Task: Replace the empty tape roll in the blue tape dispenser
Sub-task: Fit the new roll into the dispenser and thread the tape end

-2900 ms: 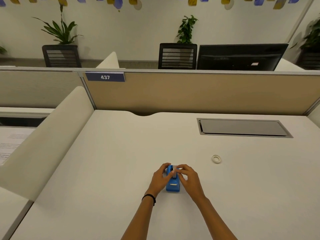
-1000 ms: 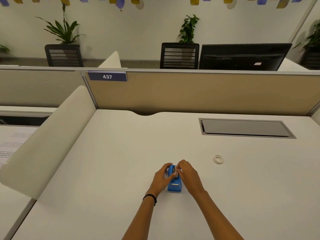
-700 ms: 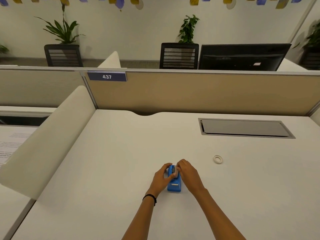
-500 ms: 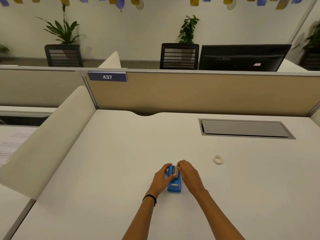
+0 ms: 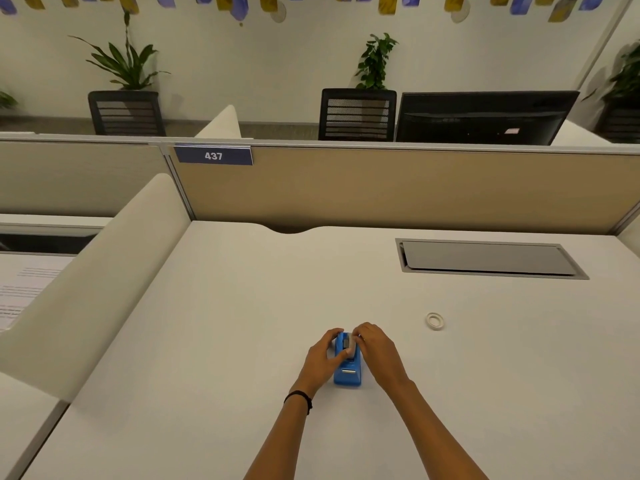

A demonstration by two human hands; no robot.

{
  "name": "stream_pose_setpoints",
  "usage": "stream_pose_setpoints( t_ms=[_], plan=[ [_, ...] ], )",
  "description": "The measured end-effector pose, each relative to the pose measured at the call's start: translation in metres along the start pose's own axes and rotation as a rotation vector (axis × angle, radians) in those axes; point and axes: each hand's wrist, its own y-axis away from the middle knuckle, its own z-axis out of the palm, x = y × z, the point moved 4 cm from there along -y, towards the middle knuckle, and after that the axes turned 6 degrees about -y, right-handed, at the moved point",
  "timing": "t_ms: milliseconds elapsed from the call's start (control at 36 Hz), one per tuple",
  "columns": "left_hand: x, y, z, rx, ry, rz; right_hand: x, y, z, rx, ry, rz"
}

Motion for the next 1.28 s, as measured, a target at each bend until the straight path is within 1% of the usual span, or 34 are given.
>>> stream_pose_setpoints(
  t_ms=[139,222,333,472,667,917,1278],
  plan=[
    [0.0,0.0,0.0,-0.003,0.0,0.001,-0.006,-0.002,-0.005,0.029,0.023,-0.053],
    [-0.001,0.0,0.0,-0.006,-0.003,-0.003,-0.011,0.001,-0.007,0.02,-0.011,-0.038],
    [0.0,0.001,0.001,-0.021,-0.02,-0.007,-0.009,0.002,-0.008,0.068,-0.017,-0.018],
    [0.0,0.002,-0.001,-0.006,-0.041,-0.02,-0.011,0.001,-0.006,0.065,-0.008,-0.044],
    [0.003,0.003,-0.001,0.045,-0.025,0.007,-0.015,0.003,-0.007,0.031,0.089,-0.064],
    [0.006,0.004,-0.001,0.056,-0.02,-0.015,-0.016,0.007,-0.009,0.032,0.212,-0.101],
    [0.006,0.004,-0.001,0.06,-0.02,-0.015,-0.017,0.009,-0.014,0.084,0.242,-0.135]
  ],
)
